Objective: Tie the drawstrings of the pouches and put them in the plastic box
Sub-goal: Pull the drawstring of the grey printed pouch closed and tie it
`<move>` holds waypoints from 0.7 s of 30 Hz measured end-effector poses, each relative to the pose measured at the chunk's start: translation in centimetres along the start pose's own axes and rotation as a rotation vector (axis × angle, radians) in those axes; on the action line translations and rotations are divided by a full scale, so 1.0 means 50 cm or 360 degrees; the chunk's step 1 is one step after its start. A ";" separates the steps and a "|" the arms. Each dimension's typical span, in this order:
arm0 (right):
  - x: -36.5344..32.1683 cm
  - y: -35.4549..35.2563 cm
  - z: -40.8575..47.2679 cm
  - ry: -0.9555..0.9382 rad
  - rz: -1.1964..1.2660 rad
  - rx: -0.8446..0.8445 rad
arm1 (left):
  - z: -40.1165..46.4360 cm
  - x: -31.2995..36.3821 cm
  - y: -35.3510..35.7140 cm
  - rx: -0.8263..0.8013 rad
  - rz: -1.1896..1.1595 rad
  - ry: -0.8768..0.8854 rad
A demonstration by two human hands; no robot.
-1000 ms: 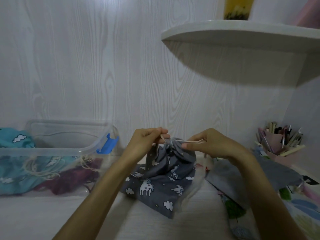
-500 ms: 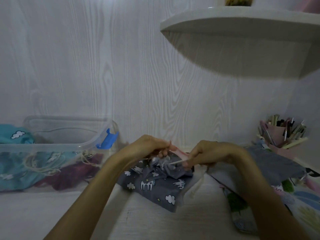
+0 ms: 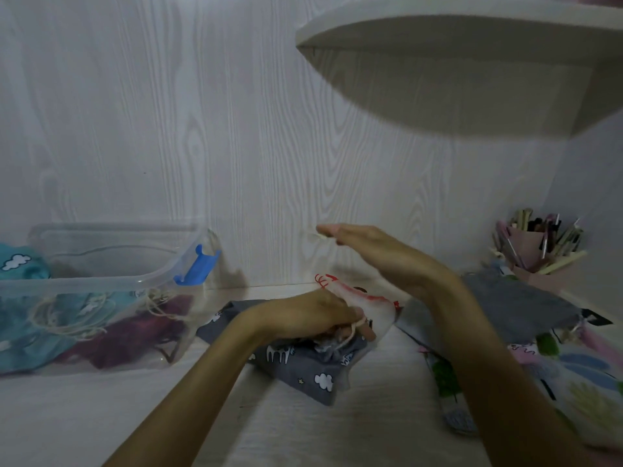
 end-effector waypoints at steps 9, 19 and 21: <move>0.024 0.027 -0.016 -0.0075 -0.0332 -0.0361 | -0.018 -0.023 -0.054 0.0097 -0.0805 -0.0189; -0.026 -0.085 -0.053 -0.0086 -0.0393 0.0175 | -0.045 -0.033 -0.114 0.0364 -0.1156 -0.0098; -0.049 -0.087 -0.079 -0.0090 -0.0326 0.0081 | -0.048 -0.033 -0.126 0.0472 -0.1211 -0.0058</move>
Point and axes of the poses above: each hand's wrist, its own z-axis towards the middle knuckle, its own y-axis out of the palm, x = y × z, the point moved 10 cm from there along z, towards the middle knuckle
